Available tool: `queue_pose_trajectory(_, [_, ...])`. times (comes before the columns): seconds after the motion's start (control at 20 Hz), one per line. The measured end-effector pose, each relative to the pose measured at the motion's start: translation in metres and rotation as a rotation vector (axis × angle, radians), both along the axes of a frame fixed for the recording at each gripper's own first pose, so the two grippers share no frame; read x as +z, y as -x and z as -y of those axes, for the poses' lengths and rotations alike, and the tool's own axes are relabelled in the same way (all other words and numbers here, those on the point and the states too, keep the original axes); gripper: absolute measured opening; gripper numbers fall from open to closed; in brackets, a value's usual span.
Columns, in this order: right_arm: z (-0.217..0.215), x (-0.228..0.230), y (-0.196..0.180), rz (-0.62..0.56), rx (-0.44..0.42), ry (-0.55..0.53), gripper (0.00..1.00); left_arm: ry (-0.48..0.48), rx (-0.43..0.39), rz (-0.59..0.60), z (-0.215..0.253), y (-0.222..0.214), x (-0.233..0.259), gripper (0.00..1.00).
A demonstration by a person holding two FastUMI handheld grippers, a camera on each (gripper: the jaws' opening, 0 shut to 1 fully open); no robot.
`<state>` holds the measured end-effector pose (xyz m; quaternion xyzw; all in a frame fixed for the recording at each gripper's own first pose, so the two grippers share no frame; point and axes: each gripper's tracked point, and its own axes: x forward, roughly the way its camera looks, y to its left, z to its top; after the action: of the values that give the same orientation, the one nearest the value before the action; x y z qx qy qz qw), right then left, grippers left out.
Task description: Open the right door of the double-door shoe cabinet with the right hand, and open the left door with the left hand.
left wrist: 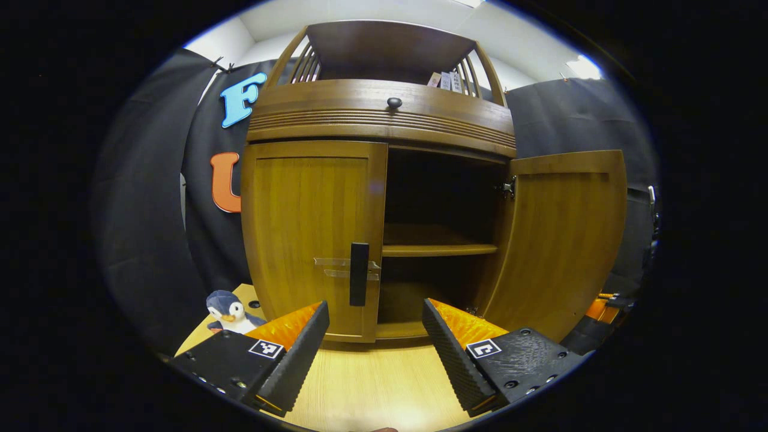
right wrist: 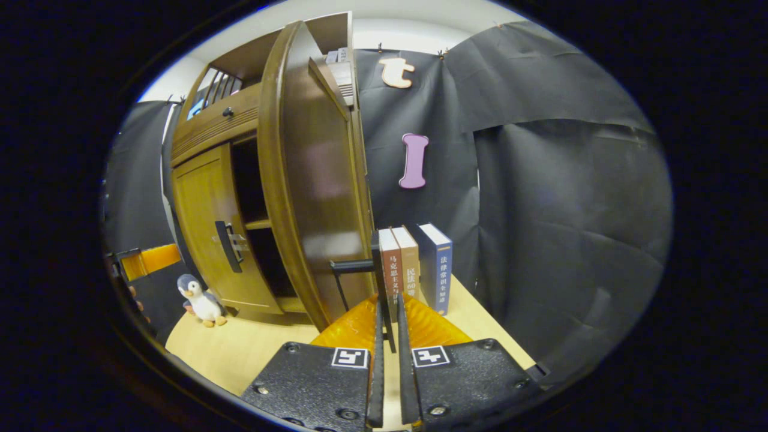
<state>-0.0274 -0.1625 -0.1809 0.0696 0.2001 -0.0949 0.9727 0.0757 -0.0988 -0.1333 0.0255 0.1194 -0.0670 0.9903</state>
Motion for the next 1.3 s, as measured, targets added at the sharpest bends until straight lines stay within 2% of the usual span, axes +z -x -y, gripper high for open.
queue_pose_trajectory(0.25, [0.031, 0.007, 0.021, 0.029, -0.087, -0.008, 0.14, -0.008, 0.007, -0.001, -0.001, -0.026, -0.017, 0.95])
queue_pose_trajectory(0.4, [0.036, 0.011, 0.032, 0.044, -0.097, -0.038, 0.14, -0.007, 0.020, -0.015, -0.004, -0.046, -0.027, 0.95])
queue_pose_trajectory(0.7, [0.063, 0.030, 0.054, 0.088, -0.179, 0.007, 0.14, 0.032, 0.023, 0.002, -0.013, -0.092, -0.030, 0.95])
queue_pose_trajectory(0.8, [0.067, 0.035, 0.057, 0.100, -0.196, 0.009, 0.14, 0.016, 0.045, 0.005, -0.023, -0.108, -0.033, 0.95])
queue_pose_trajectory(0.95, [0.077, 0.042, 0.064, 0.113, -0.231, 0.025, 0.14, -0.011, 0.030, 0.000, -0.023, -0.127, -0.043, 0.94])
queue_pose_trajectory(1.0, [0.080, 0.045, 0.067, 0.115, -0.245, 0.032, 0.20, -0.026, 0.027, 0.008, -0.024, -0.133, -0.043, 0.94])
queue_pose_trajectory(1.05, [0.083, 0.045, 0.068, 0.115, -0.254, 0.040, 0.17, -0.042, 0.031, 0.005, -0.025, -0.139, -0.047, 1.00])
queue_pose_trajectory(1.1, [0.084, 0.047, 0.070, 0.115, -0.262, 0.049, 0.19, -0.052, 0.036, 0.007, -0.026, -0.144, -0.047, 0.93])
queue_pose_trajectory(1.15, [0.086, 0.050, 0.073, 0.113, -0.269, 0.059, 0.21, -0.057, 0.047, 0.016, -0.028, -0.149, -0.047, 0.94])
queue_pose_trajectory(1.2, [0.087, 0.052, 0.076, 0.118, -0.272, 0.066, 0.23, -0.065, 0.065, 0.008, -0.032, -0.151, -0.051, 0.80])
queue_pose_trajectory(1.3, [0.090, 0.059, 0.079, 0.131, -0.281, 0.078, 0.24, -0.064, 0.078, 0.001, -0.033, -0.157, -0.053, 0.82])
